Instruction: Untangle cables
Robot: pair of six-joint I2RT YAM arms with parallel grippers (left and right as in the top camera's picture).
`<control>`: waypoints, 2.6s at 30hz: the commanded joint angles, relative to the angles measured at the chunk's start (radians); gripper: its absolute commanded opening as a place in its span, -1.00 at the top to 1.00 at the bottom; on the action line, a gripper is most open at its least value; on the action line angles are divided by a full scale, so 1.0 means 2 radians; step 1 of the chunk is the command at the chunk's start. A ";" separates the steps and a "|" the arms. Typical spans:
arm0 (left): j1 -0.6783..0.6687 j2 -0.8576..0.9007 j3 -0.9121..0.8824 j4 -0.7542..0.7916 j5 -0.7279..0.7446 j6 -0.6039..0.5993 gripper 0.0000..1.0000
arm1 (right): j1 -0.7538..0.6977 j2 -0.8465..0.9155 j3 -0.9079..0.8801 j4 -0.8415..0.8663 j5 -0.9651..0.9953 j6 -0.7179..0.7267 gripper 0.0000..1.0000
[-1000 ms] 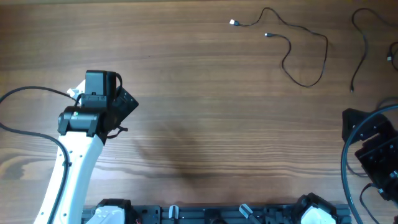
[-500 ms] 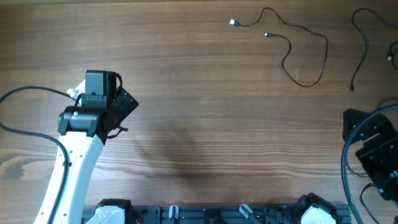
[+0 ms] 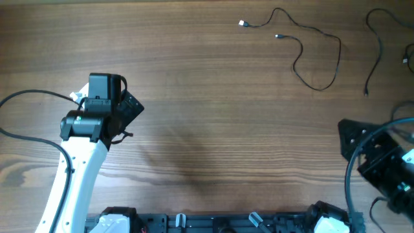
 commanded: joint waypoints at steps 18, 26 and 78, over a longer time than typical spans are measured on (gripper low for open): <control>0.002 -0.003 -0.001 0.000 -0.008 0.007 -1.00 | 0.107 -0.149 -0.139 0.064 0.062 -0.041 -0.99; 0.002 -0.003 -0.001 0.000 -0.008 0.007 -1.00 | 0.150 -0.352 -0.523 0.515 -0.091 -0.256 -0.99; 0.002 -0.003 -0.001 0.000 -0.008 0.007 -1.00 | 0.172 -0.425 -0.841 0.807 0.082 -0.237 -0.99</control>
